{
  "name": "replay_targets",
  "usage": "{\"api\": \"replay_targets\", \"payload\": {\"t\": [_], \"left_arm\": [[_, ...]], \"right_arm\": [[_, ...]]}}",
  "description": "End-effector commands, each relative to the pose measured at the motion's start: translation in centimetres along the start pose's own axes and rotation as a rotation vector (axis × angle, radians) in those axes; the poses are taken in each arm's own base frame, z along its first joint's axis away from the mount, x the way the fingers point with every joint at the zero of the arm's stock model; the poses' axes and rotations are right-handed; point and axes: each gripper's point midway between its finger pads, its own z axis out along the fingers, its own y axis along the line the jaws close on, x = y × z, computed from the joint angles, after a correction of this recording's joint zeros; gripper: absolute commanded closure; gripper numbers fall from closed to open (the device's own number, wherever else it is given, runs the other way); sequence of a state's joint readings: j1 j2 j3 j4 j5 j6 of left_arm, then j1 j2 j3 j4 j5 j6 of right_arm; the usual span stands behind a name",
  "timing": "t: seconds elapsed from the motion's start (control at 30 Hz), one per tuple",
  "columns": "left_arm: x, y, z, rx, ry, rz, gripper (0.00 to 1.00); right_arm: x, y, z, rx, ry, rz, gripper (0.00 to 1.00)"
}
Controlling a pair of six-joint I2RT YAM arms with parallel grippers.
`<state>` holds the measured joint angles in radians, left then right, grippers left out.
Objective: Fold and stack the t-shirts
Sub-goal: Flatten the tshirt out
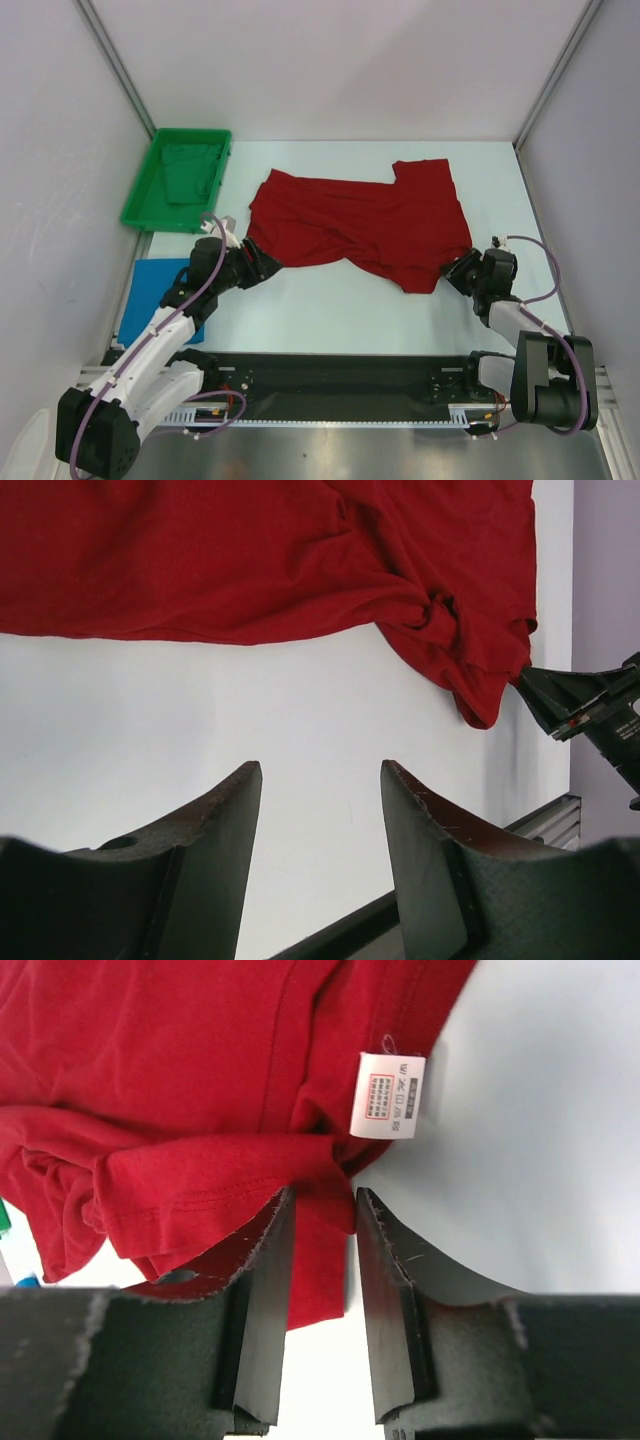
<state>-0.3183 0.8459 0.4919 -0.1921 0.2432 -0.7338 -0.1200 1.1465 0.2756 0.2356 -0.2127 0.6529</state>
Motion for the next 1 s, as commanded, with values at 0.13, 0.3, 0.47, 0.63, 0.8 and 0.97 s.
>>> {"api": "replay_targets", "payload": {"t": [0.13, 0.3, 0.47, 0.63, 0.8, 0.97], "left_arm": [[-0.9, -1.3, -0.3, 0.044, -0.022, 0.007, 0.43], [-0.8, -1.2, -0.1, 0.038, -0.015, 0.003, 0.43], [-0.8, -1.1, -0.1, 0.029, -0.016, 0.001, 0.42], [-1.2, 1.8, 0.7, -0.137, -0.027, -0.043, 0.35], [-2.6, 4.7, 1.5, -0.328, -0.027, -0.09, 0.36], [-5.3, 8.5, 1.9, -0.542, -0.128, -0.128, 0.39]], "right_arm": [[-1.1, 0.9, -0.4, -0.038, -0.047, -0.01, 0.69], [-1.1, 0.8, -0.4, -0.036, -0.057, -0.004, 0.76], [-0.8, 0.8, 0.3, -0.046, -0.035, 0.006, 0.92], [-1.0, 1.4, 0.3, -0.059, -0.019, 0.004, 1.0], [-3.0, 2.6, -1.5, -0.029, -0.052, 0.009, 1.0], [-4.1, 5.3, -4.0, -0.071, -0.052, -0.002, 1.0]]}}
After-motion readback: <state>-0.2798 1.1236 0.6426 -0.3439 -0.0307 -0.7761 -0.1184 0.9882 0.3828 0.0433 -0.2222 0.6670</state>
